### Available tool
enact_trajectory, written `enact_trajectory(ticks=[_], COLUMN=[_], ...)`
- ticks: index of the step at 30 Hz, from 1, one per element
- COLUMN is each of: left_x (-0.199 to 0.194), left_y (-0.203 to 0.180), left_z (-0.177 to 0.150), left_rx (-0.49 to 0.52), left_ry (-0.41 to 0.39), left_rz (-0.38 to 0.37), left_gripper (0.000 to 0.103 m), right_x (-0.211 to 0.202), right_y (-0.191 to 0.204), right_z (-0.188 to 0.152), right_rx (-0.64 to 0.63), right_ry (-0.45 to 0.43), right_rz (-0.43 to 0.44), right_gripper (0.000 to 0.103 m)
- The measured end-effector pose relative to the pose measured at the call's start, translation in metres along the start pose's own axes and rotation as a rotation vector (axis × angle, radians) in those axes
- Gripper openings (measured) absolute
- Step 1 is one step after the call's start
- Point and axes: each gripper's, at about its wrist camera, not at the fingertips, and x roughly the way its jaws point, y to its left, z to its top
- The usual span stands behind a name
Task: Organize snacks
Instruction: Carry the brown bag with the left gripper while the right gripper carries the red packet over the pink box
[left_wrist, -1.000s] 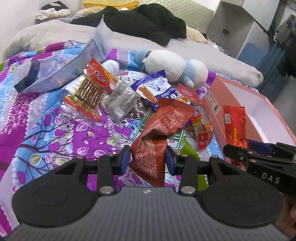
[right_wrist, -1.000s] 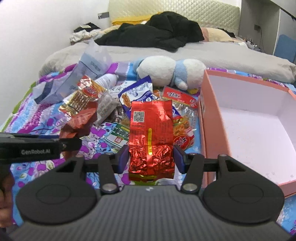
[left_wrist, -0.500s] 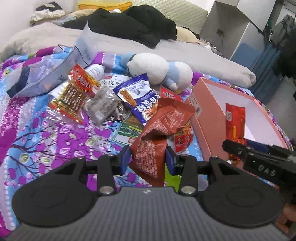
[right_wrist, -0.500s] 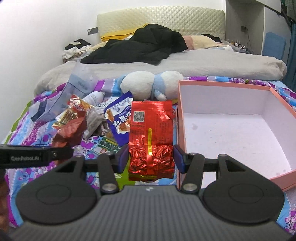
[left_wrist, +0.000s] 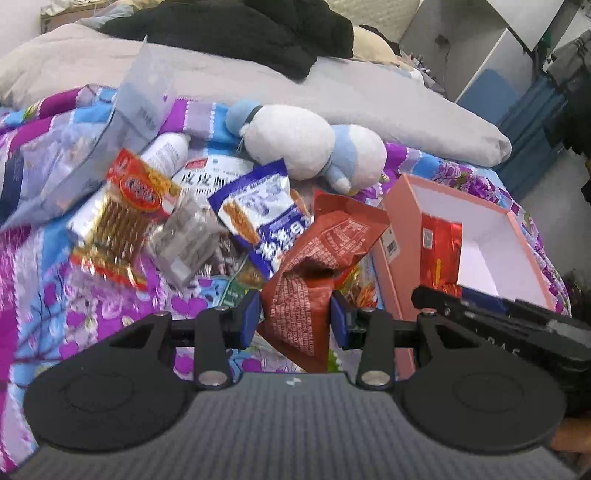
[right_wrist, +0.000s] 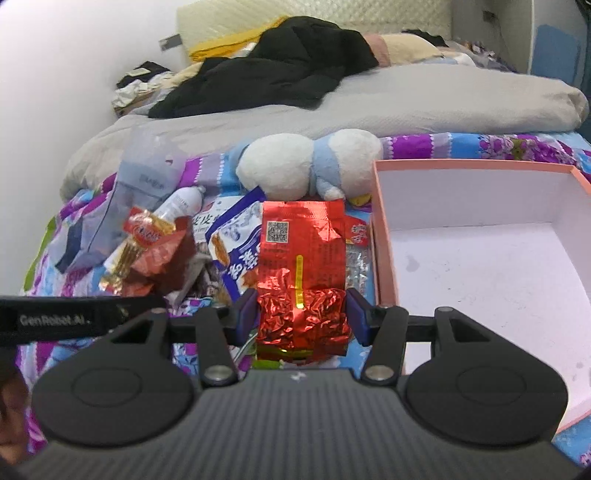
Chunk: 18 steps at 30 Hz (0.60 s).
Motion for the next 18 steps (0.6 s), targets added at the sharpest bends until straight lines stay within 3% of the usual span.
enact_trajectory(ticks=[10, 18], left_x=[-0.016, -0.023], left_y=[-0.015, -0.058], left_z=[0.053, 0.088], left_rx=[0.044, 0.064], left_ry=[0.096, 0.085], left_rz=[-0.027, -0.072], left_gripper=[0.045, 0.045], right_x=[-0.018, -0.045], right_y=[-0.004, -0.027], right_z=[0.028, 0.065], right_rx=[0.098, 0.125], right_ry=[0.089, 0.068], right_rz=[-0.056, -0.109], right_gripper=[0.054, 0.054])
